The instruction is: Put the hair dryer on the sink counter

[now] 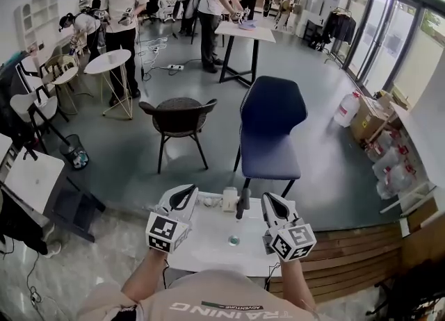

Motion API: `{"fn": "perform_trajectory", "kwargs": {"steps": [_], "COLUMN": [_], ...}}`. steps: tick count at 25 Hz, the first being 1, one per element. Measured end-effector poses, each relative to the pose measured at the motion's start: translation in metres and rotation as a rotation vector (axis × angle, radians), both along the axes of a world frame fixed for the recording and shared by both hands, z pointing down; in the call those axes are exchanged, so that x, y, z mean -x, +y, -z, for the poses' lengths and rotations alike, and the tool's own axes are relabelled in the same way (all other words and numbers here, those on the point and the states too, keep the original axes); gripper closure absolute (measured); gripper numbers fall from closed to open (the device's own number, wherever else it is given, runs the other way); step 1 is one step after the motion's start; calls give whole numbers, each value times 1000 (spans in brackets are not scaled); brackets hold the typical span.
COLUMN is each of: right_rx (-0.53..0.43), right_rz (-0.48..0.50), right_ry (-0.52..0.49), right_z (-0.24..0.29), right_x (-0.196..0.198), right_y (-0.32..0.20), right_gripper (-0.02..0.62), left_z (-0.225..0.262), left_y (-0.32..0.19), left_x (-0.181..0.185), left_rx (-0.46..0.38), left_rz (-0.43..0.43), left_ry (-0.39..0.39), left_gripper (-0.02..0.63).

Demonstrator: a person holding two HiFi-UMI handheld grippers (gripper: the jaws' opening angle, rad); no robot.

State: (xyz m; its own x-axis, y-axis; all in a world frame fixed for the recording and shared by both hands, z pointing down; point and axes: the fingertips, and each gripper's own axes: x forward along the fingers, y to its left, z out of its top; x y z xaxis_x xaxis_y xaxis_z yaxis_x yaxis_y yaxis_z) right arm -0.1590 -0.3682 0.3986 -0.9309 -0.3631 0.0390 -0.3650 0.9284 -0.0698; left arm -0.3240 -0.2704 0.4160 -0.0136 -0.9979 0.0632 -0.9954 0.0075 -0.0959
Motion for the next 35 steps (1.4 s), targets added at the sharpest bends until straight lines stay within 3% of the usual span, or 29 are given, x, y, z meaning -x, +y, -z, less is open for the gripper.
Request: {"fn": "perform_trajectory", "kwargs": {"steps": [3, 7, 18, 27, 35], "right_rx": [9, 12, -34, -44, -36], "right_rz": [-39, -72, -53, -55, -50], "right_ry": [34, 43, 39, 38, 42], "right_z": [-8, -14, -21, -27, -34], "right_x": [-4, -8, -10, -8, -4], "right_y": [-5, -14, -6, -3, 3], "right_gripper": [589, 589, 591, 591, 591], "left_z": [-4, -13, -14, -26, -26], "left_y": [-1, -7, -18, -18, -26], "left_x": [0, -9, -14, 11, -8], "left_rx": [9, 44, 23, 62, 61], "left_rz": [-1, -14, -75, -59, -110], "left_ry": [21, -83, 52, 31, -51], "left_gripper": [600, 600, 600, 600, 600]}}
